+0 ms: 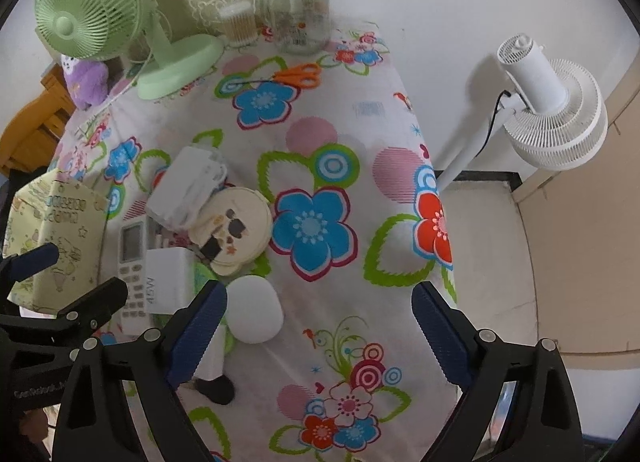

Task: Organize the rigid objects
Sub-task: 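Move left tool toward the white charger while right tool approaches the white round ball, then close left tool on the white charger while right tool closes on the white ball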

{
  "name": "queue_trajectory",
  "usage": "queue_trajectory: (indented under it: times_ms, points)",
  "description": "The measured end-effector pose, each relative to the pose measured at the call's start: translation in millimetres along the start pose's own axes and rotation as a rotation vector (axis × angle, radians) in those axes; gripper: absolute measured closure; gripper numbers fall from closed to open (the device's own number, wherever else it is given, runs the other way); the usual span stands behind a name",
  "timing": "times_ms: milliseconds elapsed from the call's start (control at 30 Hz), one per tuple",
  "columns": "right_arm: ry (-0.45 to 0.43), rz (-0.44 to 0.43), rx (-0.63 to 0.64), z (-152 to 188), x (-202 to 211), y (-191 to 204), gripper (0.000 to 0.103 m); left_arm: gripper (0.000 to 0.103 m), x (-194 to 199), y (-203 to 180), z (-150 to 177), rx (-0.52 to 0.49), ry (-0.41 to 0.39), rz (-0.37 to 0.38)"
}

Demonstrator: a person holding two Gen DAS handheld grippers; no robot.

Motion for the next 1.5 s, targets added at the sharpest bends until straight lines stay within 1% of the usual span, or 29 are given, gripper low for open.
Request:
queue_trajectory:
  times_ms: [100, 267, 467, 600, 700, 767, 833, 867, 1067, 1233, 1400, 1500]
  points:
    - [0.019, 0.007, -0.005, 0, -9, -4, 0.007, 0.004, -10, -3, -2, -0.008, 0.021, 0.017]
    - [0.052, 0.007, -0.006, 2, -22, -10, 0.007, 0.004, -27, -7, -6, -0.022, 0.057, 0.014]
    - [0.091, 0.007, -0.004, 6, -37, -12, 0.007, 0.01, -46, -14, -8, -0.037, 0.092, 0.025]
    - [0.105, 0.002, -0.006, 7, -43, -14, 0.007, 0.014, -54, -17, -9, -0.032, 0.104, 0.053]
    - [0.117, -0.011, -0.007, 9, -46, -14, 0.007, 0.021, -60, -20, -9, -0.029, 0.113, 0.076]
    - [0.122, -0.017, -0.003, 10, -48, -12, 0.007, 0.026, -58, -22, -9, -0.029, 0.094, 0.078]
    - [0.127, -0.029, 0.002, 10, -50, -10, 0.007, 0.043, -55, -24, -8, -0.043, 0.073, 0.079]
    - [0.131, -0.035, 0.004, 11, -50, -8, 0.007, 0.045, -54, -25, -8, -0.047, 0.065, 0.083]
    - [0.151, -0.044, 0.013, 12, -56, -2, 0.009, 0.046, -54, -23, 0, -0.067, 0.077, 0.094]
    - [0.16, -0.059, 0.069, 15, -58, 10, 0.009, 0.05, -48, -11, 8, -0.074, 0.102, 0.117]
    - [0.184, -0.093, 0.099, 18, -64, 21, 0.009, 0.051, -47, -2, 17, -0.071, 0.115, 0.099]
    - [0.206, -0.115, 0.092, 18, -69, 22, 0.011, 0.051, -47, 3, 18, -0.064, 0.115, 0.099]
Point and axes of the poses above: each gripper's, at about its wrist camera, not at the fingertips, and x roughly against the way its jaws point, y to its left, z to its underside, the point moved 1 cm from there along -x, roughly the way its jaws point, and after that the axes turned 13 degrees about -x, right-handed, at the moved point
